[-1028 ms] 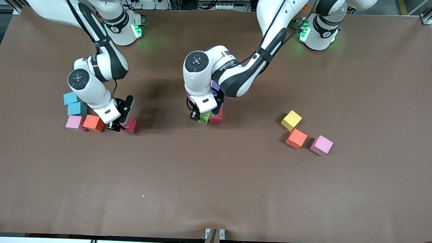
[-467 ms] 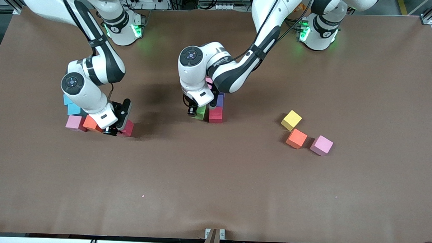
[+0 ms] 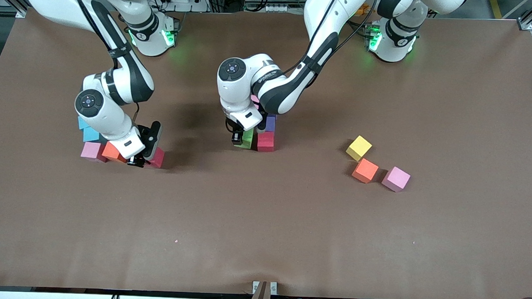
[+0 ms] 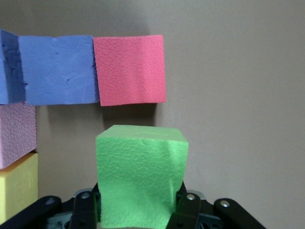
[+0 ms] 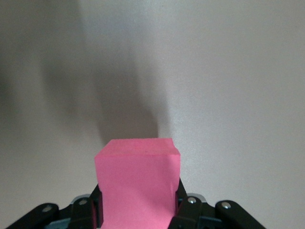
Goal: Form number 2 with 11 blocks
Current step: 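Set the green cube down and open the left gripper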
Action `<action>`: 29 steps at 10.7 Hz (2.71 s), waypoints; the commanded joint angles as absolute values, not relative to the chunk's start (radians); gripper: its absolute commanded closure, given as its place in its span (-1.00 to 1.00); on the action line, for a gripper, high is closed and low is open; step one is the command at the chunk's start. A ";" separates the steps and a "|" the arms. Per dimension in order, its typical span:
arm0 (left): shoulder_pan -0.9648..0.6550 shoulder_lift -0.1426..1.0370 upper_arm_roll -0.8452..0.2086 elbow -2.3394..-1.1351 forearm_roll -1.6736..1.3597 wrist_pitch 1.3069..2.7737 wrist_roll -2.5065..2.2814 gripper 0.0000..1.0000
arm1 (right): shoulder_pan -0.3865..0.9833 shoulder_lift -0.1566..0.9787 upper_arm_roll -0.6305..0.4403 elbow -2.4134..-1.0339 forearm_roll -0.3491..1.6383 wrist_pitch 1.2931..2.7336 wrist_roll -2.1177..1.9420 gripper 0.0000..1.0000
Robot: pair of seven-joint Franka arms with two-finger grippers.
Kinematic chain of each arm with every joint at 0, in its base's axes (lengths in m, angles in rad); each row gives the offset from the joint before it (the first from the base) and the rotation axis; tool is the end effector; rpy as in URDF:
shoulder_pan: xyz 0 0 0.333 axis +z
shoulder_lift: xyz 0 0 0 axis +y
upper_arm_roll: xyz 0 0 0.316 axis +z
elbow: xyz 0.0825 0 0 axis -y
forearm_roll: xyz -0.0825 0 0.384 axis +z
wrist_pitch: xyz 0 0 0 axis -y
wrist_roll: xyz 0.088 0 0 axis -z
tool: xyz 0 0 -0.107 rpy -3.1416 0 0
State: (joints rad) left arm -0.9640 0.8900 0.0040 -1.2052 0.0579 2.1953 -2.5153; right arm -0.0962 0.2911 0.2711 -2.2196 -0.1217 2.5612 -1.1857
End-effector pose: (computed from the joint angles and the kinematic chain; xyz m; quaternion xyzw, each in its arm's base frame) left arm 0.4423 -0.6297 0.2493 0.7229 0.6886 0.0172 0.0536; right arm 0.5481 0.0987 0.2541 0.7491 0.6617 0.0297 0.0126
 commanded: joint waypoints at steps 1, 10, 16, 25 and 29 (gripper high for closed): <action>-0.974 0.905 0.020 -1.197 0.051 2.210 -2.534 0.33 | -0.100 0.291 0.276 -2.218 -0.106 2.551 -1.197 0.38; -0.973 0.928 0.020 -1.201 0.049 2.210 -2.614 0.33 | -0.067 0.310 0.276 -2.220 -0.103 2.559 -1.190 0.38; -0.973 0.950 0.020 -1.203 0.046 2.210 -2.622 0.33 | -0.080 0.311 0.276 -2.224 -0.103 2.559 -1.192 0.38; -0.973 0.965 0.021 -1.204 0.048 2.210 -2.620 -0.84 | -0.081 0.311 0.276 -2.223 -0.103 2.563 -1.203 0.40; -0.973 0.918 0.021 -1.204 0.052 2.174 -2.617 -1.00 | -0.081 0.318 0.276 -2.223 -0.103 2.563 -1.193 0.40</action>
State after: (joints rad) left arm -0.9640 0.9557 0.0110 -1.1995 0.0578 2.2046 -2.6000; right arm -0.0703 0.3169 0.2684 -2.2206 -0.1212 2.5611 -1.1846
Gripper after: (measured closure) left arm 0.009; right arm 0.445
